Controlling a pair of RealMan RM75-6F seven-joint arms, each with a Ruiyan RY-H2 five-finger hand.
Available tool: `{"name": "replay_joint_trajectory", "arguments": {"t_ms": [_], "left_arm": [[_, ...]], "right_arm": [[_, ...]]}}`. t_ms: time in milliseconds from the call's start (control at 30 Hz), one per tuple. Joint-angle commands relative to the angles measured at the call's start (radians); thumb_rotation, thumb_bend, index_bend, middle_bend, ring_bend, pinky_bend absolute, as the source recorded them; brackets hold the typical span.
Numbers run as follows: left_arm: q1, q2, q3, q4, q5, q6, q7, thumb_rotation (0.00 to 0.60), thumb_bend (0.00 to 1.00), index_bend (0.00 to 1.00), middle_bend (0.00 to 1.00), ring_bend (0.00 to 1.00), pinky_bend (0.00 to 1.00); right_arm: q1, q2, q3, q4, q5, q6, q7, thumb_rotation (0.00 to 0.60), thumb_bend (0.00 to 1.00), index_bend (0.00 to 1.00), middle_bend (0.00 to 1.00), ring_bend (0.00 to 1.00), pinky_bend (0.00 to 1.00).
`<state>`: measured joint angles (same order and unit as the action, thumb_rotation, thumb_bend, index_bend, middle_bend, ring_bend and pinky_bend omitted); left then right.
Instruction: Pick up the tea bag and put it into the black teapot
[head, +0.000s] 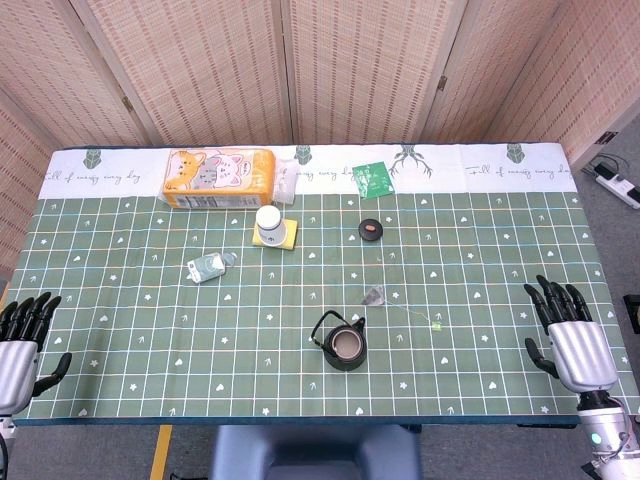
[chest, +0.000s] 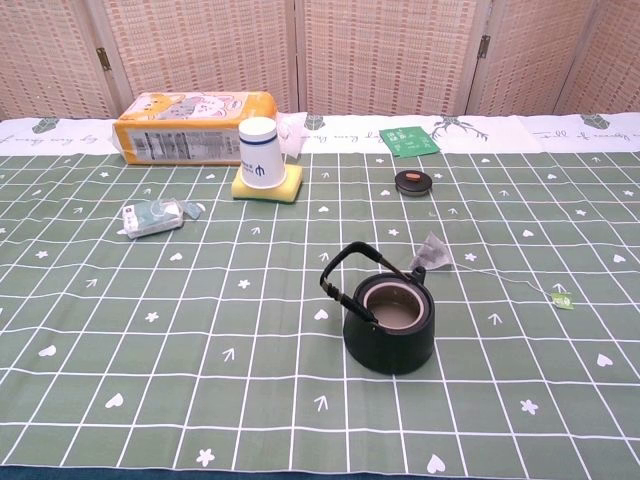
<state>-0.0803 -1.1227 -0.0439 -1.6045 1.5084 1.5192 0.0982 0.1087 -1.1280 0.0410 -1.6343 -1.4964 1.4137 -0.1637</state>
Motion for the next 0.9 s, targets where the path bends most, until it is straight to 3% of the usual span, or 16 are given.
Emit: {"name": "replay_joint_trajectory", "arguments": {"t_ms": [33, 200, 333, 500, 700, 900], "left_arm": [[-0.001, 0.0, 0.001, -0.001, 0.001, -0.001, 0.002, 0.6, 0.35, 0.0, 0.0, 0.0, 0.0], [-0.002, -0.008, 0.009, -0.005, 0.024, 0.004, 0.015, 0.6, 0.35, 0.0, 0.0, 0.0, 0.0], [-0.002, -0.008, 0.015, -0.008, 0.032, 0.002, 0.018, 0.6, 0.34, 0.0, 0.0, 0.0, 0.0], [-0.007, -0.002, 0.008, 0.0, 0.013, -0.015, -0.029, 0.6, 0.35, 0.0, 0.0, 0.0, 0.0], [-0.005, 0.007, 0.009, -0.003, 0.011, -0.015, -0.04, 0.6, 0.35, 0.0, 0.0, 0.0, 0.0], [-0.005, 0.015, 0.012, -0.007, 0.012, -0.02, -0.057, 0.6, 0.35, 0.0, 0.0, 0.0, 0.0]], "right_arm": [[0.0, 0.0, -0.001, 0.002, 0.003, -0.002, -0.001, 0.6, 0.43, 0.01, 0.0, 0.0, 0.0], [-0.009, 0.009, -0.011, -0.006, -0.015, 0.012, 0.014, 0.6, 0.43, 0.02, 0.0, 0.0, 0.0], [-0.004, 0.02, -0.03, -0.007, -0.056, 0.006, 0.057, 0.6, 0.43, 0.09, 0.0, 0.0, 0.0], [0.043, 0.011, -0.04, 0.019, -0.104, -0.053, 0.061, 0.6, 0.43, 0.22, 0.0, 0.0, 0.0], [0.115, 0.037, -0.018, -0.031, -0.111, -0.134, 0.013, 0.6, 0.43, 0.38, 0.0, 0.0, 0.0], [0.201, -0.016, 0.012, 0.011, -0.047, -0.271, -0.087, 0.6, 0.43, 0.41, 0.0, 0.0, 0.0]]}}
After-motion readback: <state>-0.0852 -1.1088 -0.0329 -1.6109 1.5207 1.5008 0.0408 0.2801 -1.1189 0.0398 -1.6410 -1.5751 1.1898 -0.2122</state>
